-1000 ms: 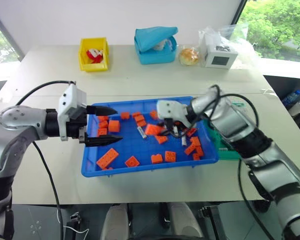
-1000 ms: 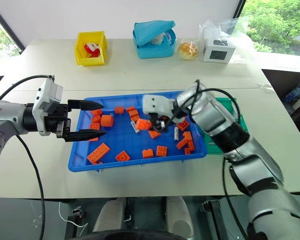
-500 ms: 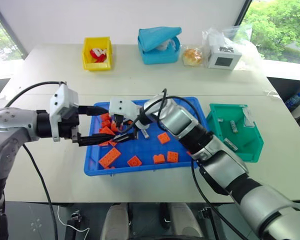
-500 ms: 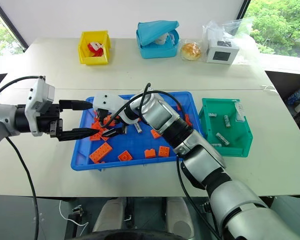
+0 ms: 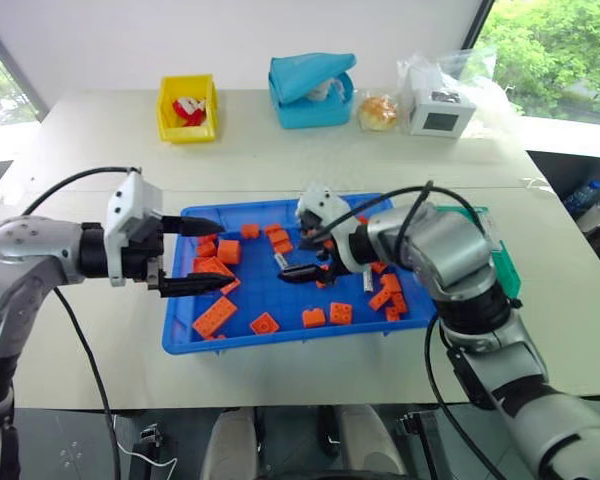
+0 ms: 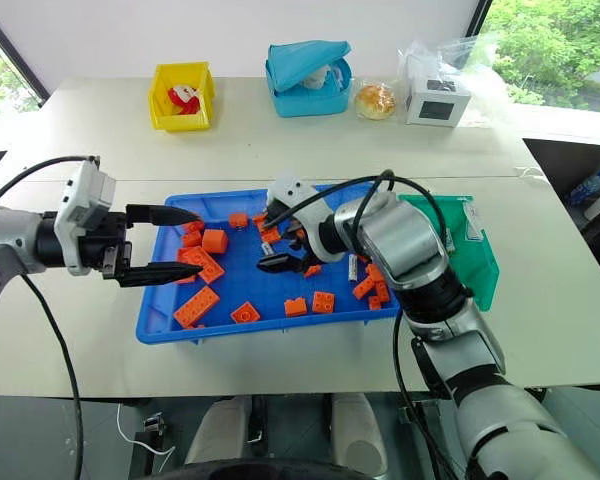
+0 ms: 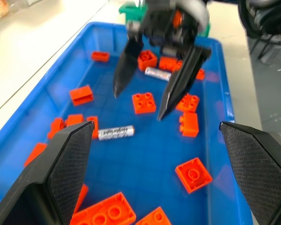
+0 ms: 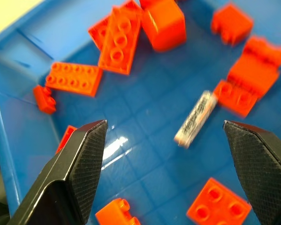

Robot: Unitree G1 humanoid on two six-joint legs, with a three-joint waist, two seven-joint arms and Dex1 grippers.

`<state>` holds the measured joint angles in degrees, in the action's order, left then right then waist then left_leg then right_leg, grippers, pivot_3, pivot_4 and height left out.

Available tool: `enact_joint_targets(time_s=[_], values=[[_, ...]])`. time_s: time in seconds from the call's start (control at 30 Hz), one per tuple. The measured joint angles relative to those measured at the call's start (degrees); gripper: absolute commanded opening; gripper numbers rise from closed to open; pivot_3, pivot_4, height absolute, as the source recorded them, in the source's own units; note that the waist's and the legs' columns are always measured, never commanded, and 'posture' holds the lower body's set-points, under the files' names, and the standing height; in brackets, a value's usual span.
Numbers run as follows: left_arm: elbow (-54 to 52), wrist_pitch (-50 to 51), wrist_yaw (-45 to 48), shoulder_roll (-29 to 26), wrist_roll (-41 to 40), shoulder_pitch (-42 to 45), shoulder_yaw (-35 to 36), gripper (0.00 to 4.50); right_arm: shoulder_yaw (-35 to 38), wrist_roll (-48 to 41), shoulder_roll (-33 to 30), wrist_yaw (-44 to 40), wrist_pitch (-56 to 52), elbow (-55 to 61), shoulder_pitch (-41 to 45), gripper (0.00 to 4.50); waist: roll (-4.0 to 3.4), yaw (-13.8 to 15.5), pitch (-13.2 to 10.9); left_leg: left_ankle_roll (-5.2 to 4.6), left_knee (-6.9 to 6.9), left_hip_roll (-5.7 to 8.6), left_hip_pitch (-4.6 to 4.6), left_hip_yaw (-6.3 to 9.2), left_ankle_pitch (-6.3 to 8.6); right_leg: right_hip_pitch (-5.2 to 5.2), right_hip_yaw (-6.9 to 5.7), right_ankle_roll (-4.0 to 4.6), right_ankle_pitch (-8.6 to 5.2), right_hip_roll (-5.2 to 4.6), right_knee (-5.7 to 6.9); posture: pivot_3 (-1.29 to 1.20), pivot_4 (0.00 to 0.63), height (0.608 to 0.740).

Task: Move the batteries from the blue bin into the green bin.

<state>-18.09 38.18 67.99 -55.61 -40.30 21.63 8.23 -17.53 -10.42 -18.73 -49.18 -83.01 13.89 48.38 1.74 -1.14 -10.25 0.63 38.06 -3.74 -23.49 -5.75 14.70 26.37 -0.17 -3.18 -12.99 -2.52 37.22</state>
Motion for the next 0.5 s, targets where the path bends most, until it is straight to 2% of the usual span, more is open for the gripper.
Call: enact_joint_targets(time_s=[0.27, 0.47, 0.5], values=[[1.2, -0.2, 0.7, 0.1, 0.8, 2.3, -2.0, 4.50, 0.5, 0.5, 4.2, 10.3, 7.6, -8.2, -4.0, 4.05, 0.02, 0.0, 0.0, 0.00, 0.01, 0.00, -0.02, 0.02, 0.00, 0.01, 0.01, -0.05, 0.03, 0.01, -0.01, 0.00, 0.150, 0.736], [1.2, 0.0, 1.0, -0.1, 0.8, 2.3, -2.0, 4.50, 2.1, 0.1, 7.5, 14.3, 11.0, -12.6, -4.4, 4.05, 0.02, -0.1, 0.0, 0.00, 0.01, 0.00, -0.02, 0.03, 0.00, 0.00, 0.01, -0.06, 0.03, 0.02, -0.01, 0.00, 0.150, 0.736], [1.2, 0.0, 1.1, -0.1, 0.9, 2.3, -2.0, 4.50, 2.0, 0.1, 8.0, 14.7, 11.6, -13.0, -4.4, 3.82, 0.02, -0.1, 0.0, 0.00, 0.01, -0.01, -0.02, 0.03, 0.00, 0.00, 0.01, -0.06, 0.03, 0.02, -0.01, 0.00, 0.150, 0.736]])
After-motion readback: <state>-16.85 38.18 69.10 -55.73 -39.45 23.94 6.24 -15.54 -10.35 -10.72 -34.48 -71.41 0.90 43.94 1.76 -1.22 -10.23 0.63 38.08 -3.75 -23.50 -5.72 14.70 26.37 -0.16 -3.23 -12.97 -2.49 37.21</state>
